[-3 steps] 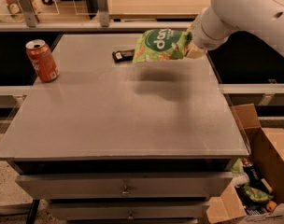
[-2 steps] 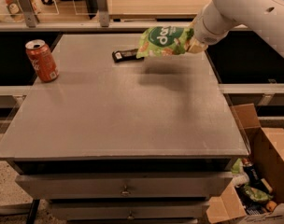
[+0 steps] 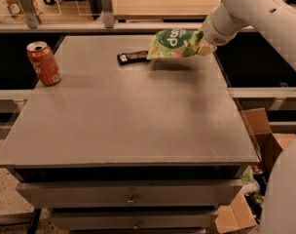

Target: Move green rice chip bag near rxbar chocolate

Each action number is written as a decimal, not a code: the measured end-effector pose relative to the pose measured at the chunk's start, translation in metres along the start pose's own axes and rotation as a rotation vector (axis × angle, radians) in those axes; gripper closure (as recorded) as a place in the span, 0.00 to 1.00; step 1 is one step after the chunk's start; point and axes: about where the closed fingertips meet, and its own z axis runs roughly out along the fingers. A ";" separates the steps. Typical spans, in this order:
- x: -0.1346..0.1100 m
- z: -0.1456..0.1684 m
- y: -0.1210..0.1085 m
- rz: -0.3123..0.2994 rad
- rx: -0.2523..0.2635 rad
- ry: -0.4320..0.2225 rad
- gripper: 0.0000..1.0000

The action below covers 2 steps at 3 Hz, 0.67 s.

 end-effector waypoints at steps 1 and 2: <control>0.004 0.010 0.008 0.021 -0.016 -0.020 0.36; 0.001 0.013 0.012 0.022 -0.027 -0.024 0.13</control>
Offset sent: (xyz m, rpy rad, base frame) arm -0.0036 0.0056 -0.0165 0.0364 0.0284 0.0049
